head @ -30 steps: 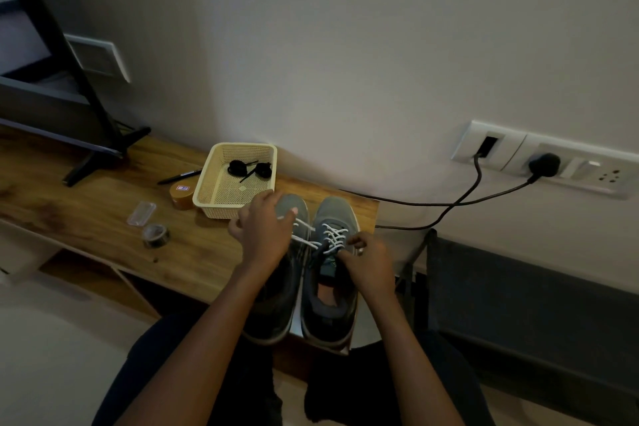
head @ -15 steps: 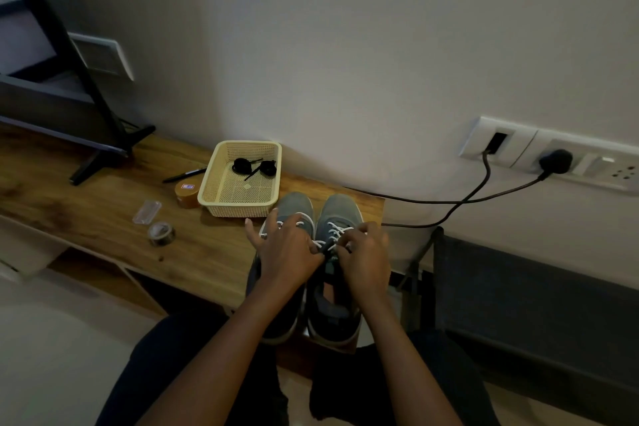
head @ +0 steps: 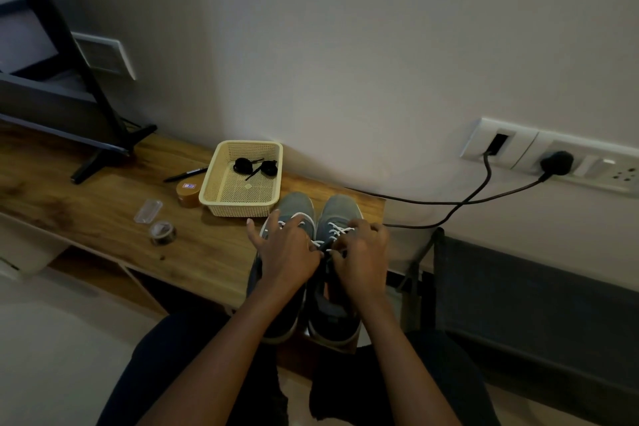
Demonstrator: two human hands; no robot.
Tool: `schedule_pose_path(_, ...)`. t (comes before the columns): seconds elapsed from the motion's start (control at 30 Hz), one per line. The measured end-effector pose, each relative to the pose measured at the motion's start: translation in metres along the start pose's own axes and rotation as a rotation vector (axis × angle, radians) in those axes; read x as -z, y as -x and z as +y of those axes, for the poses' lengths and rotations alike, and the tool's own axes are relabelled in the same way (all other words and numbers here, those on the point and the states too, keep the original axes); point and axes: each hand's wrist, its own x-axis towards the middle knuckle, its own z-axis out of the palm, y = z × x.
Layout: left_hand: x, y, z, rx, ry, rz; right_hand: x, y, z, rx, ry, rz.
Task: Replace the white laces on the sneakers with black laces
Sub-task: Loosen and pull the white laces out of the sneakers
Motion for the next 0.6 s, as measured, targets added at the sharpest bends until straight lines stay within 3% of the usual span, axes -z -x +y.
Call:
schedule_pose_path(0.1,0.0,0.001,0.0,0.007,-0.004,-0.003,0.0,-0.002,0.003,-0.071,-0.09,0.085)
schedule_pose_path(0.27,0.0,0.002,0.001,0.023,0.029,0.003,-0.002,-0.007,0.013,-0.512,-0.52,0.133)
schedule_pose_path(0.33,-0.001,0.002,0.001,0.017,0.026,0.013,0.001,-0.007,0.01,-0.448,-0.455,0.116)
schedule_pose_path(0.47,0.0,0.002,0.001,0.007,0.001,0.02,0.006,-0.001,-0.002,-0.116,-0.143,0.09)
schedule_pose_path(0.6,-0.001,0.001,0.0,-0.002,-0.01,0.014,0.007,0.002,-0.002,-0.02,0.008,-0.065)
